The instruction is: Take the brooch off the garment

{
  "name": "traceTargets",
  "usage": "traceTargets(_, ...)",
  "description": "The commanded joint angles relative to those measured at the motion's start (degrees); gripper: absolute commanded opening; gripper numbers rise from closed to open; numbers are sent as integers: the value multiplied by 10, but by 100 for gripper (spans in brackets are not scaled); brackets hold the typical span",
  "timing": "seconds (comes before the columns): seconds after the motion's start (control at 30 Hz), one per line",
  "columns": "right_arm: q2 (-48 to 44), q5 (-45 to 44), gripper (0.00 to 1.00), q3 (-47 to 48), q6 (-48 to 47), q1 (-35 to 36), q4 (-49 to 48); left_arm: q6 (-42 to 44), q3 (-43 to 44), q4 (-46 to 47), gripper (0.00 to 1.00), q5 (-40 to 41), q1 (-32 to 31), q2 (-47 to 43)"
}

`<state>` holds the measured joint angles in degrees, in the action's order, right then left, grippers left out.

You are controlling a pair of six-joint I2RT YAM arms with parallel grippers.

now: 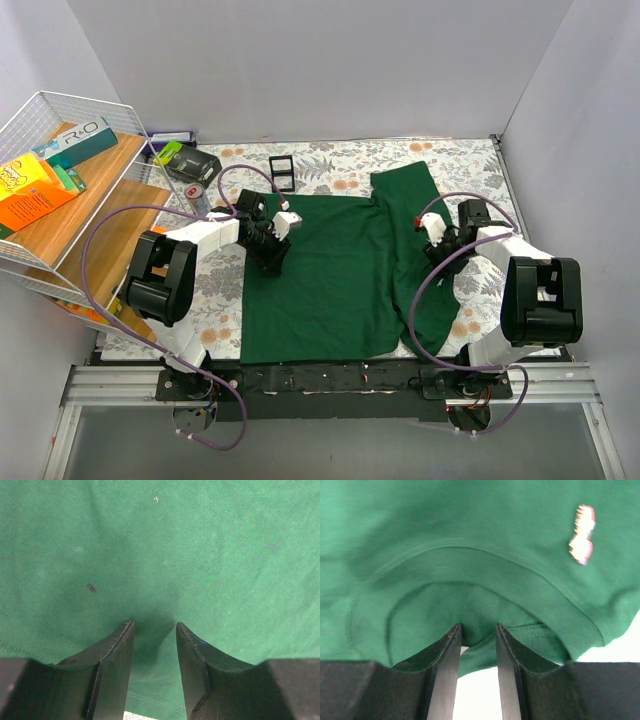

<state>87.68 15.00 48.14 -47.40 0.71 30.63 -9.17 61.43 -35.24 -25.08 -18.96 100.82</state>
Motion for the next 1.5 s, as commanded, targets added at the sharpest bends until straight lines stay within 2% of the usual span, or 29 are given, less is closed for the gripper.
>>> traceTargets(0.0,21,-67,41,7,74,-47,-18,20,-34,-18,39,75,30,3)
traceTargets(0.07,7,-65,41,10,64,-62,-5,31,-39,-20,39,81,38,-1)
traceTargets(0.17,-38,16,46,33,9,-75,28,49,-31,-21,40,66,41,-18)
traceTargets(0.2,-52,74,48,40,-12,-77,53,50,-24,-24,43,52,41,-22)
traceTargets(0.23,-78,98,51,48,-53,-77,63,50,-11,-28,46,30,41,-26)
traceTargets(0.27,-90,117,53,59,-65,-77,66,57,13,-40,48,-19,41,-33)
traceTargets(0.37,-113,147,58,72,-104,-76,43,46,64,-44,53,-96,34,-36)
traceTargets(0.43,-113,138,59,71,-134,-75,10,31,84,-37,55,-103,14,-33)
traceTargets(0.47,-110,129,59,69,-166,-75,-4,26,103,-31,59,-108,7,-30)
traceTargets(0.6,-94,72,59,55,-274,-75,-55,2,124,-22,61,-117,-20,-25)
traceTargets(0.73,-61,43,56,71,-384,-79,-44,-2,125,-21,61,-120,-24,-26)
traceTargets(0.87,-37,34,58,87,-460,-84,-4,-2,120,-18,61,-112,-23,-31)
traceTargets(1.17,14,42,60,146,-514,-90,75,-18,130,-15,61,-102,-26,-27)
traceTargets(1.47,28,35,62,150,-544,-90,136,-19,142,-20,62,-92,-27,-13)
